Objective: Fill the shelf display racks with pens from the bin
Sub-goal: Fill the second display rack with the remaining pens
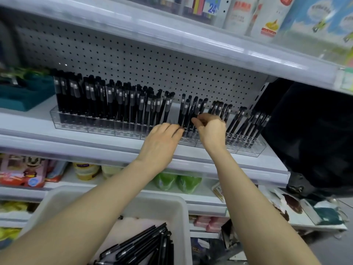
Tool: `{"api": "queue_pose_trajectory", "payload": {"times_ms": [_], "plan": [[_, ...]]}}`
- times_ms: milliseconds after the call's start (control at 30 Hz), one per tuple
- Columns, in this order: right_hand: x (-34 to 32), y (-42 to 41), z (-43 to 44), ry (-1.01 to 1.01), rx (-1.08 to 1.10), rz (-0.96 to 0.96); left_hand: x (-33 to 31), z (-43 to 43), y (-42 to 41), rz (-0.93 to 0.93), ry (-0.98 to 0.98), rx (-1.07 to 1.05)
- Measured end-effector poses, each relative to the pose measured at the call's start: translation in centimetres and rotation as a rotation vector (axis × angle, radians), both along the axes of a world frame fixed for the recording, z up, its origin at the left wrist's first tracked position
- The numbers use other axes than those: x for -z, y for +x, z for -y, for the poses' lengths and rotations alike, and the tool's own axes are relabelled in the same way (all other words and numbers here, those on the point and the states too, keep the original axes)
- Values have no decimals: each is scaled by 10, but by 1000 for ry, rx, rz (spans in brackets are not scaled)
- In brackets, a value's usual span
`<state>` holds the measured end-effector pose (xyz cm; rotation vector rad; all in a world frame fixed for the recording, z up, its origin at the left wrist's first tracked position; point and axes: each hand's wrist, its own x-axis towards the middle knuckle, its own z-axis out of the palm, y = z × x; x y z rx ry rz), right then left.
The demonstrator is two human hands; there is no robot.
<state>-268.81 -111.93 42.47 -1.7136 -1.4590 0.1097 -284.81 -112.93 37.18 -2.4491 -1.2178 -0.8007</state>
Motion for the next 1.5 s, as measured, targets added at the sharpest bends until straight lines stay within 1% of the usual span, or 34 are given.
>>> {"api": "queue_pose_trajectory", "payload": {"times_ms": [267,433,533,633,700,767,833,933,1067,1133,1200,1300,1367,1500], "plan": [[3,-3,0,-26,42,-11,2,-1,0,13,1,23],[4,-6,5,-51,59,-16,4,8,-15,4,-46,56],[4,-11,13,-65,98,-10,7,25,-37,53,-59,25],[10,-24,29,29,158,-19,13,44,-72,157,-71,-15],[19,-43,47,101,134,-87,27,53,-101,213,-96,-31],[36,-67,68,136,85,-111,46,62,-130,249,-101,-41],[57,-95,90,127,25,-101,66,70,-154,250,-102,-73],[95,-131,120,86,-101,-70,96,79,-181,217,-154,-176],[147,-156,143,-137,-300,76,118,90,-191,87,-165,-238],[163,-160,145,-235,-401,170,119,93,-185,89,-162,-237],[173,-161,145,-288,-485,270,117,95,-181,103,-165,-249],[183,-164,144,-327,-577,506,116,94,-179,110,-185,-270],[187,-170,143,-372,-612,616,115,94,-178,105,-206,-288],[183,-181,143,-409,-558,808,116,95,-177,115,-247,-301]]}}
